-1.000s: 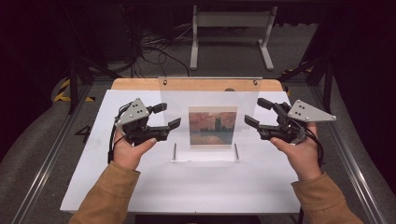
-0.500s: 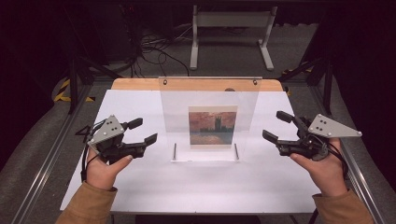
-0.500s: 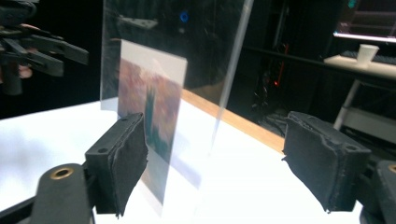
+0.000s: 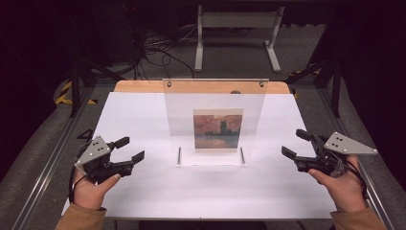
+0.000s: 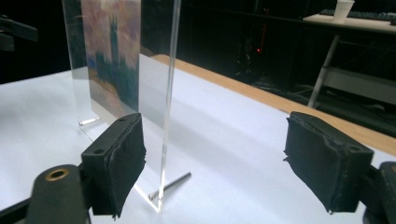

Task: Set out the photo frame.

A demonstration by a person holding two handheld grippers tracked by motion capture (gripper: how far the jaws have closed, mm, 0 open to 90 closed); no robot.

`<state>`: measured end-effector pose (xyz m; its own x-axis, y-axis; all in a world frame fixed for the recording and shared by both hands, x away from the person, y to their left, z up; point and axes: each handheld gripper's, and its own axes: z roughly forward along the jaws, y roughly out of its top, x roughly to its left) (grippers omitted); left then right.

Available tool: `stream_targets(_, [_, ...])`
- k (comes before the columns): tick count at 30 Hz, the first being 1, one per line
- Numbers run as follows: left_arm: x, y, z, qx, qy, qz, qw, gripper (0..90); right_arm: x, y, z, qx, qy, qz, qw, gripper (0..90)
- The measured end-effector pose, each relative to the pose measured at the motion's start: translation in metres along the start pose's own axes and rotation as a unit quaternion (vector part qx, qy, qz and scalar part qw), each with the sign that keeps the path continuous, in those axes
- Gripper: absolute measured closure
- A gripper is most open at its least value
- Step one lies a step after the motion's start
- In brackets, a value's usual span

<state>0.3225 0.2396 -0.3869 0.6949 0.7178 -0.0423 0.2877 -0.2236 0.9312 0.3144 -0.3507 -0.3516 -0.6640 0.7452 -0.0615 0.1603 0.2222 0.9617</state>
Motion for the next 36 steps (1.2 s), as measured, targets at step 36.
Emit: stream_targets(36, [-0.003,-0.075,0.026,-0.01,0.0,-0.001,1.0,25.9,0.011,-0.097,0.026,0.054,-0.016,0.016,0.9983,18.8])
